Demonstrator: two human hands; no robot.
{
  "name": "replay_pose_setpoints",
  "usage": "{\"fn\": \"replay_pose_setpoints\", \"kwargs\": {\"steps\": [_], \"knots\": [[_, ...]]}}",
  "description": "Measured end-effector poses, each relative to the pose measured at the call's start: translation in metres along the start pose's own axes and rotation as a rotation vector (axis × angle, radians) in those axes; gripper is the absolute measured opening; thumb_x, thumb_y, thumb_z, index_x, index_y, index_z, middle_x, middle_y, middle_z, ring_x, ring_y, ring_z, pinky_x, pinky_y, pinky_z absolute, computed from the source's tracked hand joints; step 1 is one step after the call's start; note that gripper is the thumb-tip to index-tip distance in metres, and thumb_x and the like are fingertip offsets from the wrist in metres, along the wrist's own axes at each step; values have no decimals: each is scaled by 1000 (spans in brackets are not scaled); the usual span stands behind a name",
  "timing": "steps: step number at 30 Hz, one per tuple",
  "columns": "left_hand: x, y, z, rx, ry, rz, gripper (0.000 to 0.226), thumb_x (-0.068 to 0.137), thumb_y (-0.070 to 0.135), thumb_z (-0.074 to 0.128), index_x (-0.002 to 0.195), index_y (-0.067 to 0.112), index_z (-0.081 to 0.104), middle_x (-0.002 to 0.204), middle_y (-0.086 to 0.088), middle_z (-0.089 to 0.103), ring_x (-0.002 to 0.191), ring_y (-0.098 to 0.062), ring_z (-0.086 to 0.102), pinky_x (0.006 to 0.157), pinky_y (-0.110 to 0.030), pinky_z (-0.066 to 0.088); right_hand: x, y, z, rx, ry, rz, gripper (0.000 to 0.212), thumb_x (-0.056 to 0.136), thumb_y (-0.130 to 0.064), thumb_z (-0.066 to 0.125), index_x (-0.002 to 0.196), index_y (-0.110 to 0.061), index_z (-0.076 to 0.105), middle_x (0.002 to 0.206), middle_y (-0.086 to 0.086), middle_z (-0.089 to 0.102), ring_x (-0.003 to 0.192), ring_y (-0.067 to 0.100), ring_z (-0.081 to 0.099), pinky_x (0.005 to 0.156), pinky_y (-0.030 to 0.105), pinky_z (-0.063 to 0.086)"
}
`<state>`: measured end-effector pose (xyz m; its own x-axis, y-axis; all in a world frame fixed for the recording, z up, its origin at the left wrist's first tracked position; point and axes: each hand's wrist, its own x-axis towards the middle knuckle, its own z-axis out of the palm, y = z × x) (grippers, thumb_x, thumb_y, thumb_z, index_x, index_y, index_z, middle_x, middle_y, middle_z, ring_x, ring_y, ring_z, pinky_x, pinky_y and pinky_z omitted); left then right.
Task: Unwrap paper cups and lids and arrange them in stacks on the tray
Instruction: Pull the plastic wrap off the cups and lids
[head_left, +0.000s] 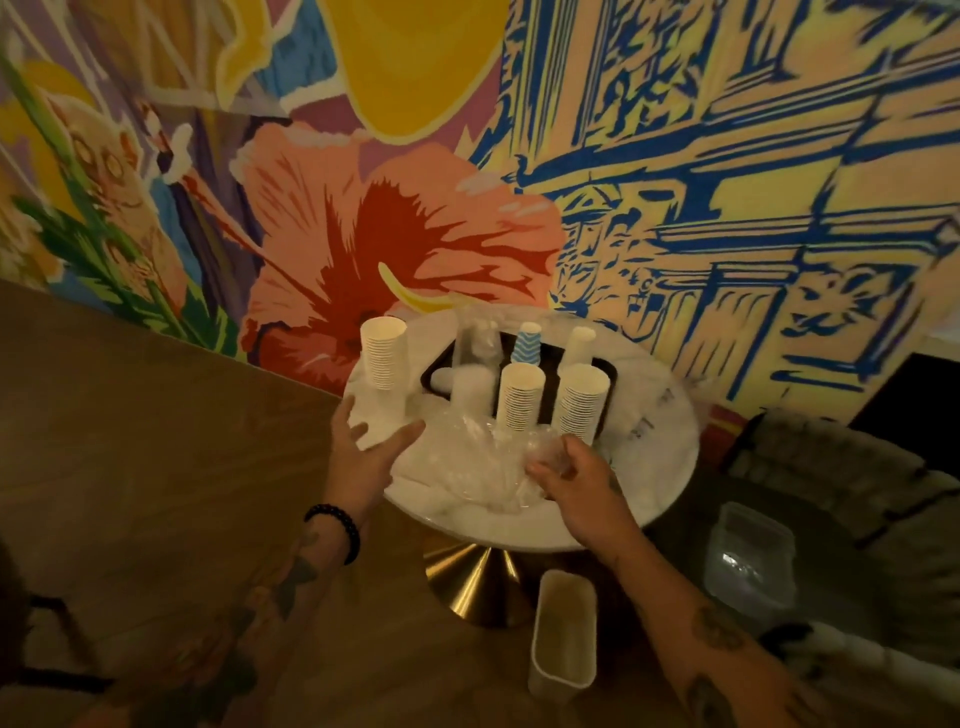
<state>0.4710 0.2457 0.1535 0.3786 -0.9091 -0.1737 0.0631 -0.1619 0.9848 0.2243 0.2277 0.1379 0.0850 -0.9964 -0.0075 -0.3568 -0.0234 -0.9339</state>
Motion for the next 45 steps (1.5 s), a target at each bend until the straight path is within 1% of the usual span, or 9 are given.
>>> {"fn": "replay_pose_setpoints", "kwargs": {"steps": [5,10,16,19,23,28,31,39,45], "knots": [[-2,24,36,426,-257,-21,34,88,47,68,102,16,72,114,-2,67,106,-21,58,94,-38,45,-16,2,-53,32,64,40,24,94,-28,70,118,-27,65,118,-10,68,109,9,64,96,33,55],[-4,14,75,41,-188,-86,15,96,21,63,94,7,69,87,-9,72,85,-24,64,72,-33,49,-38,18,-93,166,218,82,7,93,-18,70,98,-23,71,98,-5,75,90,11,72,81,32,59],[-13,10,96,-56,-238,-159,19,100,24,57,107,8,64,86,-12,66,75,-25,64,66,-38,57,-61,50,-137,236,372,199,7,97,-18,65,98,-12,69,89,10,73,62,16,53,55,26,45],[-21,10,113,16,-316,-225,32,102,40,50,104,11,63,94,-11,72,81,-27,69,62,-34,53,-62,61,-149,307,394,283,10,98,-19,64,98,-11,71,98,8,73,81,17,66,61,24,52],[-29,1,136,-18,-429,-290,39,103,43,44,113,10,62,108,-15,73,94,-35,72,70,-41,56,-61,67,-166,653,330,441,23,101,-26,60,117,-11,63,117,14,70,105,31,70,78,46,61],[-28,-19,167,-132,-583,-418,39,97,50,53,128,29,59,126,-9,66,101,-38,71,78,-50,57,-49,82,-179,707,194,451,65,76,-9,80,132,-23,50,128,10,65,111,30,68,85,47,60],[-18,-30,191,-159,-618,-461,43,94,55,54,135,40,52,132,-9,61,102,-39,71,76,-53,59,-28,95,-189,607,294,427,58,80,9,73,128,-16,52,123,11,67,109,29,69,80,36,62],[23,-29,274,-224,-711,-433,40,98,54,45,138,53,42,136,-5,59,104,-39,70,85,-54,57,61,113,-250,563,464,385,46,85,-1,73,126,-16,57,118,14,69,98,30,71,80,36,60],[48,-33,322,-208,-735,-367,73,88,6,69,141,42,36,122,-14,69,105,-36,70,84,-46,58,133,115,-284,432,601,347,61,91,2,66,137,-28,39,110,12,66,93,28,68,79,39,59]]}}
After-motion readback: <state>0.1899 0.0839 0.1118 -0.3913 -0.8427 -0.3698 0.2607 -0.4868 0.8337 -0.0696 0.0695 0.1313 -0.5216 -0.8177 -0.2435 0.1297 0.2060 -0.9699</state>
